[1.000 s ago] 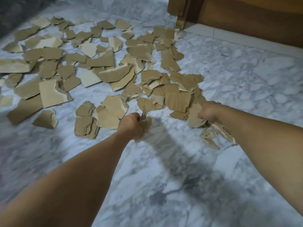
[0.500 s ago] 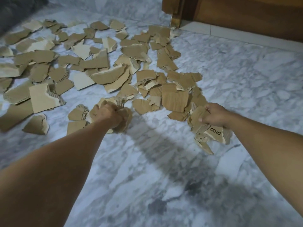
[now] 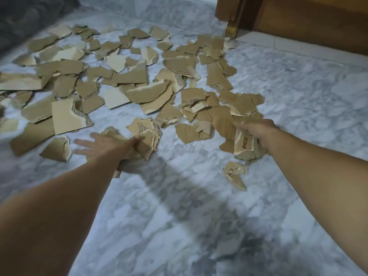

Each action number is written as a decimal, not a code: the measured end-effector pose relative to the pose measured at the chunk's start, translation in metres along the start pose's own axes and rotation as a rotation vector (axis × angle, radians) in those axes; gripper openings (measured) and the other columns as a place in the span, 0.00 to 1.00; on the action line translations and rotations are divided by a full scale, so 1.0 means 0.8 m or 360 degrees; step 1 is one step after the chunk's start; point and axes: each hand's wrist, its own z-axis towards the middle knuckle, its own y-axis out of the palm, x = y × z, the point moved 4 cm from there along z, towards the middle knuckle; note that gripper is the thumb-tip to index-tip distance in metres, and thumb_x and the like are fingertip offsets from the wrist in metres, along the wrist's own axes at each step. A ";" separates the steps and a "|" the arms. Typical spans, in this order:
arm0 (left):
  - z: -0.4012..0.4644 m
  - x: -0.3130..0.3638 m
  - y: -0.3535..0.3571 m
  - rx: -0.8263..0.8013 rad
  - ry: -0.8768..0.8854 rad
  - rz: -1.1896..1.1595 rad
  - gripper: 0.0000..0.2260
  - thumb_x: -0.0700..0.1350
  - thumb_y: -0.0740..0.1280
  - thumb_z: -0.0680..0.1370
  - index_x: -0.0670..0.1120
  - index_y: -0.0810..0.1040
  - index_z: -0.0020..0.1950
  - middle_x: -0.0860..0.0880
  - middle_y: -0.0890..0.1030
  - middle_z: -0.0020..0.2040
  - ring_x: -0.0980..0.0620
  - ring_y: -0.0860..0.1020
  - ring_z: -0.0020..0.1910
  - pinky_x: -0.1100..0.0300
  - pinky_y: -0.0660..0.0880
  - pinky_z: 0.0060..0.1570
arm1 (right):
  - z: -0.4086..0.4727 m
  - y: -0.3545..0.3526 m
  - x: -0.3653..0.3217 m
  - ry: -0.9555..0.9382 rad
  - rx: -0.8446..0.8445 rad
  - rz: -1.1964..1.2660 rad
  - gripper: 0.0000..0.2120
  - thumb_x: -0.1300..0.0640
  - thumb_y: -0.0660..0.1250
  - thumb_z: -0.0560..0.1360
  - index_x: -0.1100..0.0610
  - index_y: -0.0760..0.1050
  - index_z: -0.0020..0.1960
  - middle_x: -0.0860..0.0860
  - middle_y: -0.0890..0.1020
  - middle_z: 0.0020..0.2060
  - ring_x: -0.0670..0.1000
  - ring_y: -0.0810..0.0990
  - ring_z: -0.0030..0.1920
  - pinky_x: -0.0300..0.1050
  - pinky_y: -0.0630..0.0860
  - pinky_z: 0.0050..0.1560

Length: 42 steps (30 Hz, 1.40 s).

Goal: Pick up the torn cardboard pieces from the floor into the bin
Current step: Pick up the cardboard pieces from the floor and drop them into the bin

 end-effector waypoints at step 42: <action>-0.050 0.007 -0.194 -0.0547 0.0553 -0.1288 0.10 0.30 0.71 0.68 0.42 0.76 0.43 0.44 0.77 0.39 0.48 0.74 0.32 0.63 0.72 0.26 | -0.203 0.054 -0.199 -0.0209 -0.1034 0.0381 0.24 0.64 0.79 0.62 0.65 0.78 0.57 0.61 0.86 0.43 0.60 0.86 0.44 0.59 0.82 0.51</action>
